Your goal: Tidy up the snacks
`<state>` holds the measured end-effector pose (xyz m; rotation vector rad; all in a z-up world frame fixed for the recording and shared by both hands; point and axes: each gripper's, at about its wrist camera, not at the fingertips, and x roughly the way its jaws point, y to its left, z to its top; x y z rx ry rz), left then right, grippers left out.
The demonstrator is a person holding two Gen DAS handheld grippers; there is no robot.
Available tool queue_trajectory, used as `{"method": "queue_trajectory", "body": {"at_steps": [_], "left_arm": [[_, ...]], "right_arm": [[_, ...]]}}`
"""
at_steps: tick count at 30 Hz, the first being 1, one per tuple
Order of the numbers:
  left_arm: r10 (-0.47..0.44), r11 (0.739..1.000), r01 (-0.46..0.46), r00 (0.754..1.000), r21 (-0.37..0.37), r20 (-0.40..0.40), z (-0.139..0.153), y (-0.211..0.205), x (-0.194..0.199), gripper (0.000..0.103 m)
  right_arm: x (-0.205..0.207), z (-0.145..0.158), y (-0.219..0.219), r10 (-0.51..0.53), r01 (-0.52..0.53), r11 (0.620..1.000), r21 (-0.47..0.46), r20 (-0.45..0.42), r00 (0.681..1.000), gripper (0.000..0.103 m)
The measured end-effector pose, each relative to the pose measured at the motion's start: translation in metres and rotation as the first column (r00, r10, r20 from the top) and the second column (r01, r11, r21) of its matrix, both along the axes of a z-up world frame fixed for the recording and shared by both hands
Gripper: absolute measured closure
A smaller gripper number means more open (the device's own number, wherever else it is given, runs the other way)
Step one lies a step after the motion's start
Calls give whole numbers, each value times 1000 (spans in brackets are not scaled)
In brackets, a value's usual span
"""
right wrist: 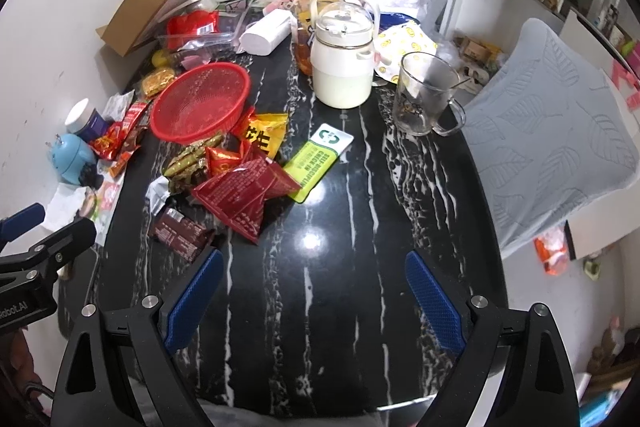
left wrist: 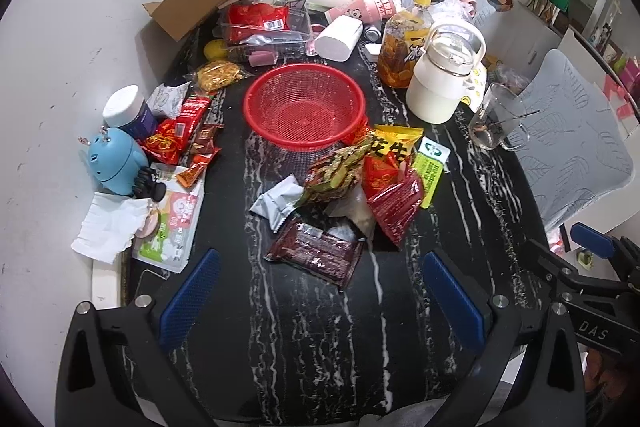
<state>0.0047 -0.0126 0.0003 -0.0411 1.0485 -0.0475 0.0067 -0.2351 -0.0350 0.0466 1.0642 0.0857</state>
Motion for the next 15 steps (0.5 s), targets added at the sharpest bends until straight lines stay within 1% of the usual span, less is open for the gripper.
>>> {"method": "queue_trajectory", "body": {"at_steps": [8,10,15], "left_arm": [[10,1000,-10,1000,-23,13,-6,-21,15,0],[8,1000,-7,1000,-16,20,-10,-26,20,0],[-16,1000,16,1000,-5,2,-27,-43,36,0]], "right_arm": [[20,-5,-19,38,-38,999,19,-15,999,10],[27,-9,-26,42,-41,999,32,-29,999,10],[41,-25,-39,52,-49,997,53,-70,996,10]]}}
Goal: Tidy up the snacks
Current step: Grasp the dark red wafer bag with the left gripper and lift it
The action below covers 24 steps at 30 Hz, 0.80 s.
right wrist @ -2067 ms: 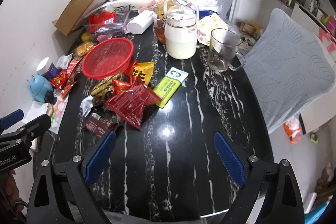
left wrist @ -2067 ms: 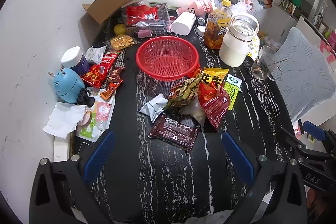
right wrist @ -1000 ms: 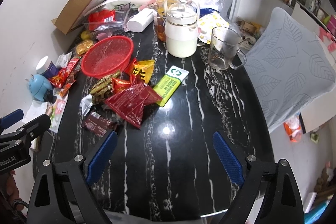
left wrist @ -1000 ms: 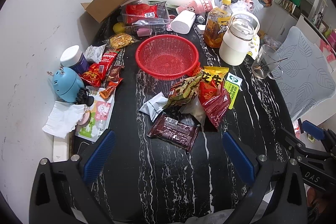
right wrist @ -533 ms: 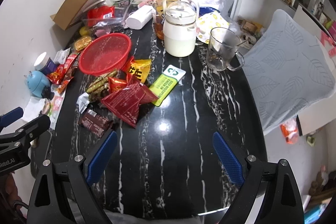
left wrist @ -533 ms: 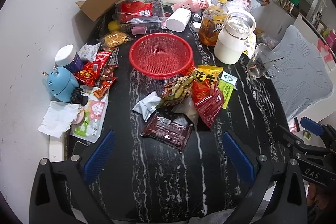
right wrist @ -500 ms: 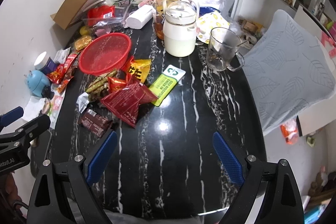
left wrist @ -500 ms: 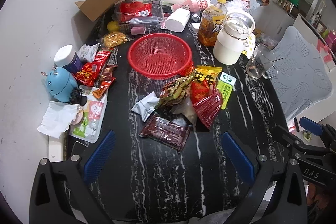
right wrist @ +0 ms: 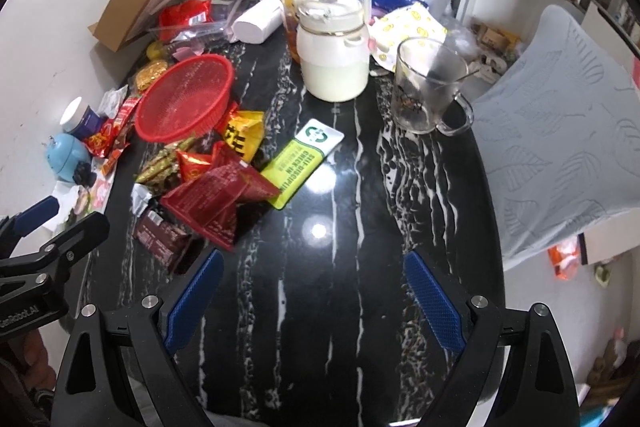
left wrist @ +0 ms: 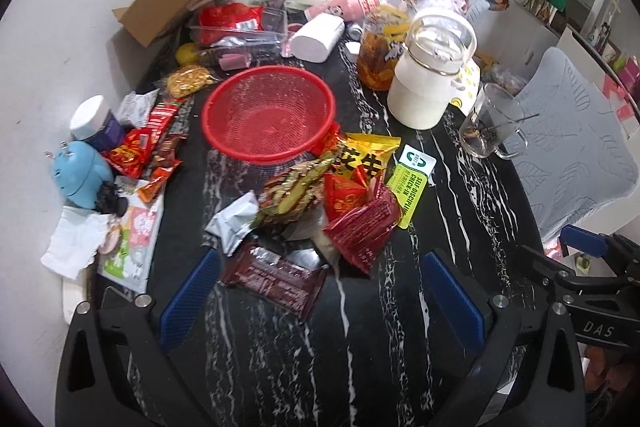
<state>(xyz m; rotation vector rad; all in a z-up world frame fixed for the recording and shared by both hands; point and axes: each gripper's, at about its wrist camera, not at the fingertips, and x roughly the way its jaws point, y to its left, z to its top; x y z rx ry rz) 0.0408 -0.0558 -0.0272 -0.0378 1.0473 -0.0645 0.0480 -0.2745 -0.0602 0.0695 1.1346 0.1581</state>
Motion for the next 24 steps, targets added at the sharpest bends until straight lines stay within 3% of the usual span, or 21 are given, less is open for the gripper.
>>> {"method": "queue_trajectory", "body": {"at_steps": [11,19,24], "left_arm": [[-59,997,60,998,47,-29,-33,-40,35,0],[-122,980,127,992,151,-41,-66,-66,65,0],[-151,970,166,984,177,-96,-92,-73,76,10]], "right_arm": [[31,-35,-24,30,-29,999,14,-84,996,10],[53,-55,-42,23,-23,1000,1,-122,992,10],[61,-64,-48,12,-13,1000,-9,-143,990,10]]}}
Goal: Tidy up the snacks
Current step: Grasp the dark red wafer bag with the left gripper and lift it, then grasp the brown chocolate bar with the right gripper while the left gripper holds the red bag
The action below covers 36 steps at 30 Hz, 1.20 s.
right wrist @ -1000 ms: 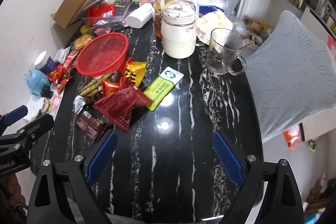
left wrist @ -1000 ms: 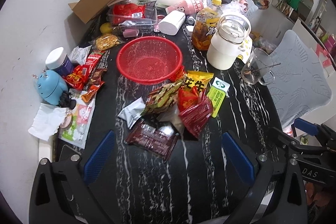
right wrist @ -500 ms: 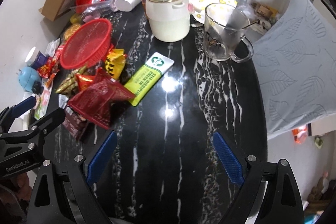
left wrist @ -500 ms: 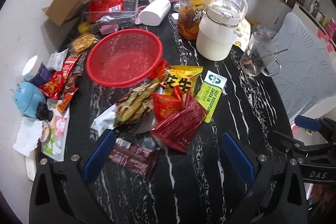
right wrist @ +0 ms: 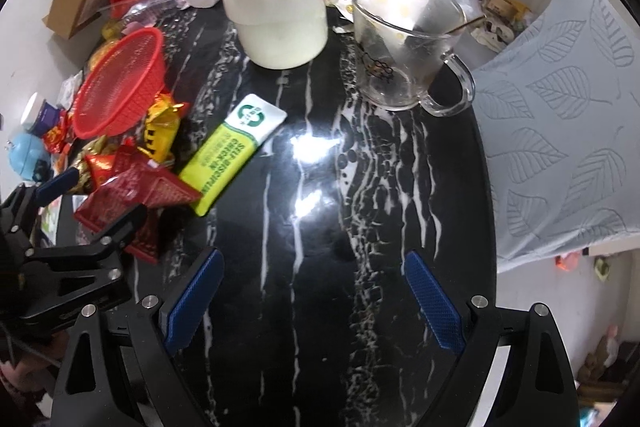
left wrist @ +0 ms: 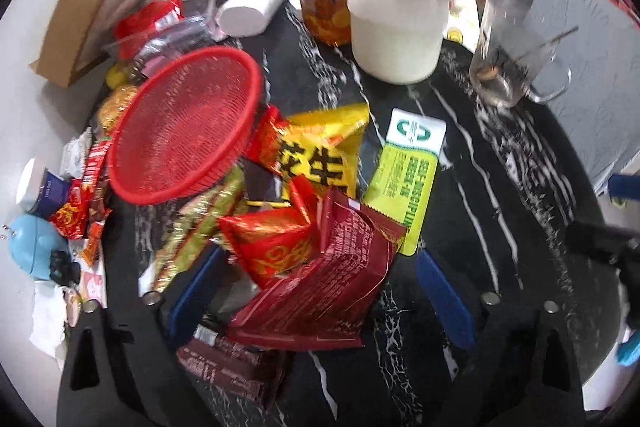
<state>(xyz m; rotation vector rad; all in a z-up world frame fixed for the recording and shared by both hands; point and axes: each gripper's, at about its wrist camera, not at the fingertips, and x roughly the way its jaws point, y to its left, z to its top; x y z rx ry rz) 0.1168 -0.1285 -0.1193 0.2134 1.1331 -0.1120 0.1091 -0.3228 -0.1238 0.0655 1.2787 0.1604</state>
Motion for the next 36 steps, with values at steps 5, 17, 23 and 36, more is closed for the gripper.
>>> {"method": "queue_trajectory", "body": {"at_steps": [5,17,23,36], "left_arm": [[-8,1000,10,998,20,-55,-25,-4,3,25],[-44,999,44,999,-10,-11,-10,-2,-3,71],[15,997,-15,1000,-74,-6,17,20,-17,71],[232,966,-231,973,-112,-8,48,98,-75,71]], "right_arm": [[4,-7,-2,-13,13,1000,1,-25,1000,10],[3,-5,6,7,-7,1000,3,-25,1000,10],[-3,4,17,34,-34,999,20,-1,999,10],[-28,9,87,227,-228,970,82,28,974,10]]}}
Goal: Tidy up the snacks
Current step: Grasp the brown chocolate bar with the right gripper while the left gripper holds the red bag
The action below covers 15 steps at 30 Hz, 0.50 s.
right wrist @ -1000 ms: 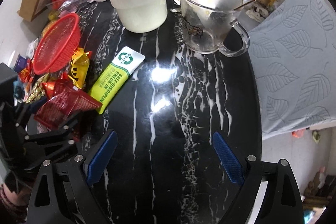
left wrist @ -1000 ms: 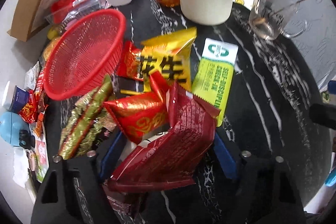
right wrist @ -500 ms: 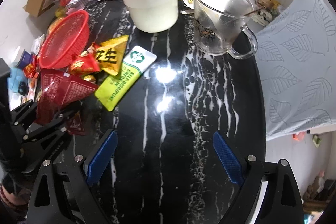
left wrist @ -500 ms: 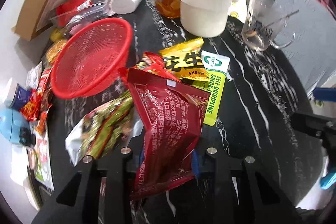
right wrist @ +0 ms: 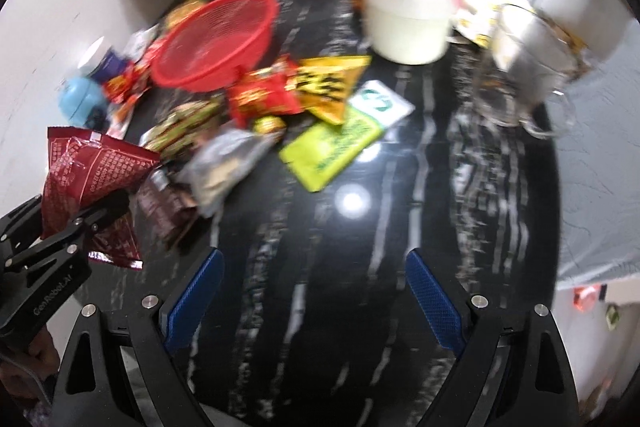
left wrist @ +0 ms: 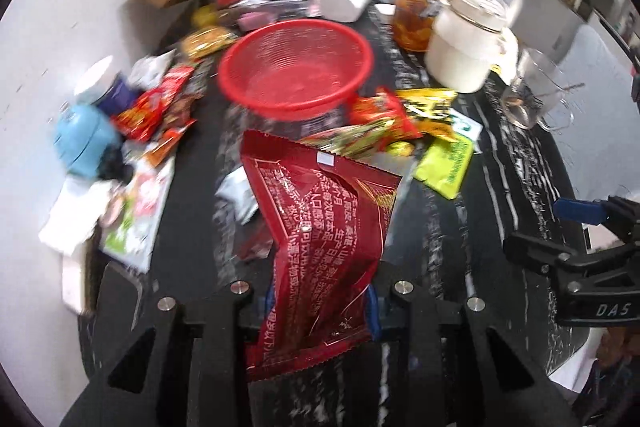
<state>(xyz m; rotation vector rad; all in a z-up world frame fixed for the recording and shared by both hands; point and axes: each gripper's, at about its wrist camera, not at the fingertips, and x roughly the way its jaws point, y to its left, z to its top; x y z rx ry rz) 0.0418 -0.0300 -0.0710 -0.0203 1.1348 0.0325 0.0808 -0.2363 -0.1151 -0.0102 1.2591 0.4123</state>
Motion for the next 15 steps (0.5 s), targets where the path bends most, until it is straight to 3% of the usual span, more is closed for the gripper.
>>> {"method": "queue_trajectory", "body": {"at_steps": [15], "left_arm": [[66,997,-68,997,-39,-45,-14,96,-17,71]], "right_arm": [[-14,-18,128,211,-210,977,31,-11,978,13]]}}
